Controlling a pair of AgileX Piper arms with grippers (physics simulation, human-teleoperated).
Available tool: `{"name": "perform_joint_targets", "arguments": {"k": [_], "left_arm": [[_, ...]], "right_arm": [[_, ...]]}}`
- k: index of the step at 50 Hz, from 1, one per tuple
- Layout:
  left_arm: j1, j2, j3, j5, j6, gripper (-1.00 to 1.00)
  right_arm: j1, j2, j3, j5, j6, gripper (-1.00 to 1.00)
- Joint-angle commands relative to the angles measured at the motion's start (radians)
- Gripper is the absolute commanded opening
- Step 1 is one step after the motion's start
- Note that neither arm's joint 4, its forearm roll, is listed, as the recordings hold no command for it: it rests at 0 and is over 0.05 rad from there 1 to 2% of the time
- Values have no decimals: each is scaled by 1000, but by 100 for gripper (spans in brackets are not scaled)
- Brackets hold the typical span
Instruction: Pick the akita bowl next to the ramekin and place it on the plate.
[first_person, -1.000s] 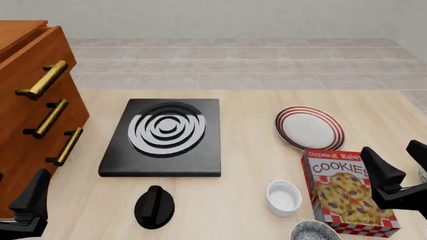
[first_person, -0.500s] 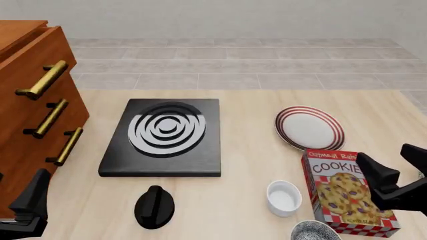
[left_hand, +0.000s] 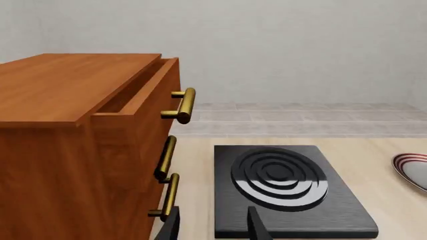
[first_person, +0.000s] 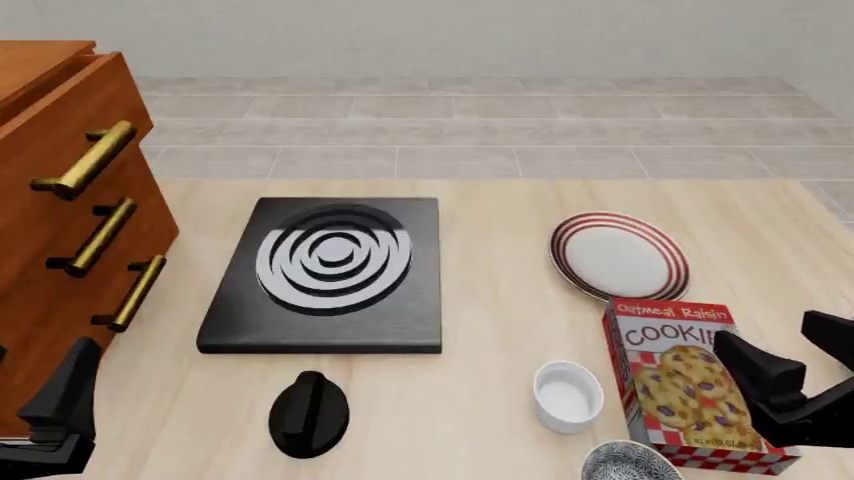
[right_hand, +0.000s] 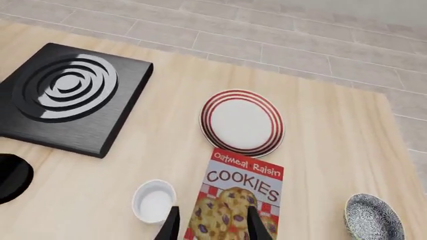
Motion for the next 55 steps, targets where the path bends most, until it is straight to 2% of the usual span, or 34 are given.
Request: {"name": "perform_joint_targets", "arguments": {"k": [1,17,30,33,55], "left_arm": [[0,0,0,0,0,100],[0,0,0,0,0,100],[0,0,0,0,0,100],[0,0,0,0,0,100],[0,0,0,0,0,100]], "right_arm": [[8,-21,0,69,4,100],[18,-85,7,177,-2,100],[24,-58,23,186,0,100],[41,-37,25,182,17,100],[28,1,16,243,-8,100]]}}
